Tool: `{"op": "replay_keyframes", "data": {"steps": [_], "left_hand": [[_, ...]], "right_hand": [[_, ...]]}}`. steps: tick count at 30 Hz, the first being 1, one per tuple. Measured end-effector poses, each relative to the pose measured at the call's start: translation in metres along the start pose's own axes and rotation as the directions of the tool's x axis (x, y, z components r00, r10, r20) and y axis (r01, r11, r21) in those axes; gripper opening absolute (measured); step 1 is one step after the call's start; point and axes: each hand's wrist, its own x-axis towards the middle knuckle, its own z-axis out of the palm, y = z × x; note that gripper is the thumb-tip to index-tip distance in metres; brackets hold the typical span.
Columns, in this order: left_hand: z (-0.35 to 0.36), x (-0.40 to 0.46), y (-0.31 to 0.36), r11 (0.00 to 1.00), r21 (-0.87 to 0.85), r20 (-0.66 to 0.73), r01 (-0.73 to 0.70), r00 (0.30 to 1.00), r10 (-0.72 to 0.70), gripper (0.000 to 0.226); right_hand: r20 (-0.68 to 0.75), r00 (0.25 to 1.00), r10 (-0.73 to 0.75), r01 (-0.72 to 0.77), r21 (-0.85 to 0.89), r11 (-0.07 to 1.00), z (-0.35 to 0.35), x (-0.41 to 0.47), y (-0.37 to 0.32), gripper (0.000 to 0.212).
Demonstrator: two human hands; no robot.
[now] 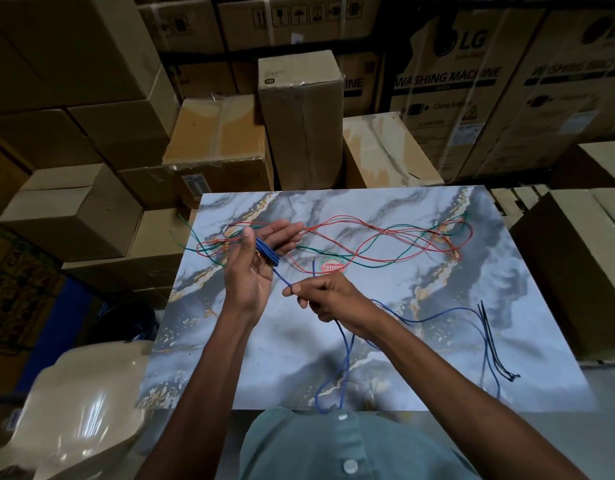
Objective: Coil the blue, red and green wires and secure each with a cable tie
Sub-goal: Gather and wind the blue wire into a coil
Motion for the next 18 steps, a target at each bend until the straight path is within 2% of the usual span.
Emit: {"op": "replay_keyframes", "data": {"steps": [2,6,11,14,18], "left_hand": [[-0.003,0.001,-0.006,0.999,0.048,-0.001,-0.005,1.000,0.005,0.052],[-0.009,0.001,-0.014,0.979,0.201,0.023,-0.021,1.000,0.017,0.053],[-0.023,0.005,-0.008,0.946,0.319,0.020,-0.052,0.999,0.048,0.053],[-0.038,0.008,-0.003,0.925,0.377,0.019,-0.040,0.999,0.036,0.059],[-0.047,0.004,-0.001,0.877,0.480,0.043,0.011,0.998,-0.036,0.056]], "right_hand": [[0.014,1.000,-0.003,0.003,-0.041,0.999,0.001,-0.006,-0.008,0.022],[0.011,1.000,0.001,0.000,-0.115,0.993,0.003,-0.013,-0.024,0.035],[0.027,0.999,0.030,-0.027,-0.109,0.994,0.002,-0.017,-0.035,0.017],[0.077,0.996,0.035,-0.025,-0.122,0.992,0.000,-0.021,-0.047,0.019],[0.111,0.993,-0.034,0.067,-0.309,0.949,0.004,-0.026,-0.067,0.019]]}}
